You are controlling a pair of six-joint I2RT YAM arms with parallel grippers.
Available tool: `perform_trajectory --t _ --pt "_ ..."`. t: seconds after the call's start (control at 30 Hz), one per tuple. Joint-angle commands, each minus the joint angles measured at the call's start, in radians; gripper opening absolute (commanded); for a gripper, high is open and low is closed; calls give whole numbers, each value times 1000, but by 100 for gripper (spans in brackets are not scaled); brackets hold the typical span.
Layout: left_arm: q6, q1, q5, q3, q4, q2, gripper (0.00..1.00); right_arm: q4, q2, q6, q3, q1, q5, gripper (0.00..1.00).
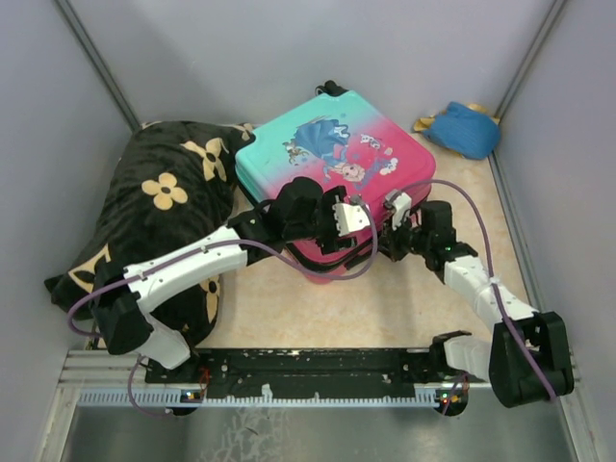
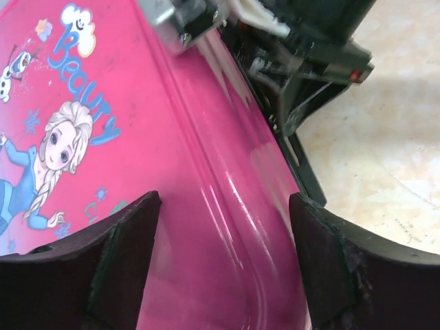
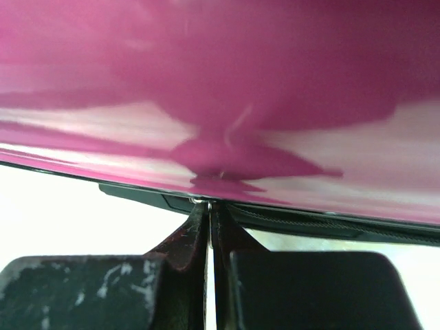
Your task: Pack the luggage
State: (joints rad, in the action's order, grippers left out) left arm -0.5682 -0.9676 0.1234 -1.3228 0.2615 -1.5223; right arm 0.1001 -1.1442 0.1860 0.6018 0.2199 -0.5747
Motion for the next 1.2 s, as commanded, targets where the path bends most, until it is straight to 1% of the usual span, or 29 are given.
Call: perform_trajectory --t 0.0,0.13,0.2,0.3,0.4,0.53,0.7,0.8,0.87,0.97,1.17 --pt "-59 14 -146 56 66 -21 75 -69 49 76 24 -98 -11 0" --pt "-79 51 -127 88 121 -3 61 8 44 177 51 -211 -54 0" --pt "-85 71 -121 99 144 1 57 33 32 235 65 -285 -81 0" --pt "-108 98 -110 116 156 10 56 42 -26 309 101 -383 -119 0" --pt "-127 120 -101 119 164 10 56 41 -125 374 176 -466 -157 0" --pt "-141 145 -85 112 187 0 53 23 -260 426 292 -537 -193 0" --pt "-167 156 -77 109 197 -10 52 71 -410 513 458 -610 -261 0" --pt "-173 163 -75 104 207 -23 51 142 -491 582 572 -626 -302 0" --pt "-173 172 -71 98 217 -33 51 153 -564 613 625 -624 -336 0" --pt "-173 196 -57 91 231 -47 51 180 -640 637 708 -602 -378 0" --pt "-200 239 -17 90 240 -67 48 308 -781 745 888 -552 -451 0"
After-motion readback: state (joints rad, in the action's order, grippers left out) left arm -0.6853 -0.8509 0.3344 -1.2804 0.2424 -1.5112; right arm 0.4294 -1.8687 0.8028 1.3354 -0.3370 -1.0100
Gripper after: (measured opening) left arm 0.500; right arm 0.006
